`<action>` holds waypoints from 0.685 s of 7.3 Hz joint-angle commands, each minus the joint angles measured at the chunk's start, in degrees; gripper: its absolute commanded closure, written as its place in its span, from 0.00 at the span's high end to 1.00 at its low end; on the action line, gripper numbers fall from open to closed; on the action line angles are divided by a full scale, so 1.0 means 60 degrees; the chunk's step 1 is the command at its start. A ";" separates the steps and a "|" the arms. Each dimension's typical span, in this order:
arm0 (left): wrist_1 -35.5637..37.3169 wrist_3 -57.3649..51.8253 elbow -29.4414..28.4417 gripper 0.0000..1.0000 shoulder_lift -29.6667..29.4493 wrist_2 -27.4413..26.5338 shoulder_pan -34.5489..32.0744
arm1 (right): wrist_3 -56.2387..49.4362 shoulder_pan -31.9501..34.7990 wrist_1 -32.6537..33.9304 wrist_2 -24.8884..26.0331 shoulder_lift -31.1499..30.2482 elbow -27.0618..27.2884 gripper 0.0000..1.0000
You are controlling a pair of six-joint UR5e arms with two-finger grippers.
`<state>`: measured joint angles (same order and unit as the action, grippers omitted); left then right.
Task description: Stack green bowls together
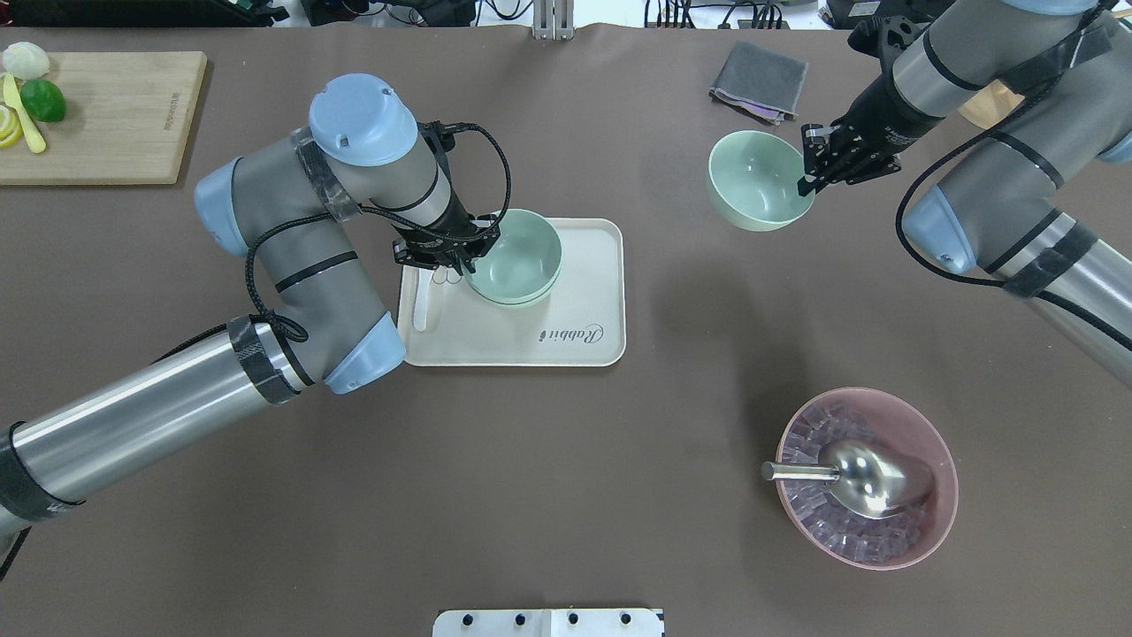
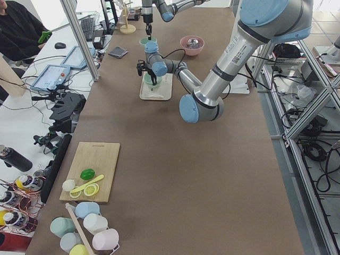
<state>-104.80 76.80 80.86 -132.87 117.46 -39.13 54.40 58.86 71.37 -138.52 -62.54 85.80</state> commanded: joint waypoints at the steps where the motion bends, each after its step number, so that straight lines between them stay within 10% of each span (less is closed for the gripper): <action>1: -0.0198 -0.0056 0.0029 0.99 0.0069 -0.0180 -0.0011 | 0.0000 -0.0009 0.0000 0.0000 -0.0006 -0.0004 0.00; 5: -0.0156 -0.0129 0.0277 0.98 0.0070 -0.0066 -0.0331 | 0.0189 0.0005 0.0058 0.0000 0.0139 0.0127 0.00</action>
<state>-105.88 76.15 81.85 -132.46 116.58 -39.91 54.74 58.86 71.51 -138.52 -62.18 86.12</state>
